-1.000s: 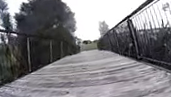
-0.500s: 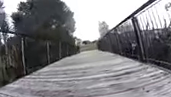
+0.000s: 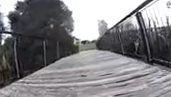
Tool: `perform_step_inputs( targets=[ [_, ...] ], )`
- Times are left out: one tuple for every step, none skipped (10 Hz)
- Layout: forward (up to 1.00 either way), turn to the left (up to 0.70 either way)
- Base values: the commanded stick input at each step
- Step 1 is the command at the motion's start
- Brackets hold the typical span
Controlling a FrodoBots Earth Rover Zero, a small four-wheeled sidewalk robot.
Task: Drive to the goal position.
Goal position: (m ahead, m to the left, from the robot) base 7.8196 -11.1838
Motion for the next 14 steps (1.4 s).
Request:
perform_step_inputs(
  targets=[
    [0.69,0.0],
    [0.69,0.0],
    [0.69,0.0],
    [0.69,0.0],
    [0.69,0.0],
    [0.7,0.0],
    [0.69,0.0],
    [0.69,0.0],
    [0.7,0.0],
    [0.69,0.0],
    [0.69,0.0],
    [0.69,0.0],
    [0.69,0.0],
    [0.69,-0.33]
  ],
)
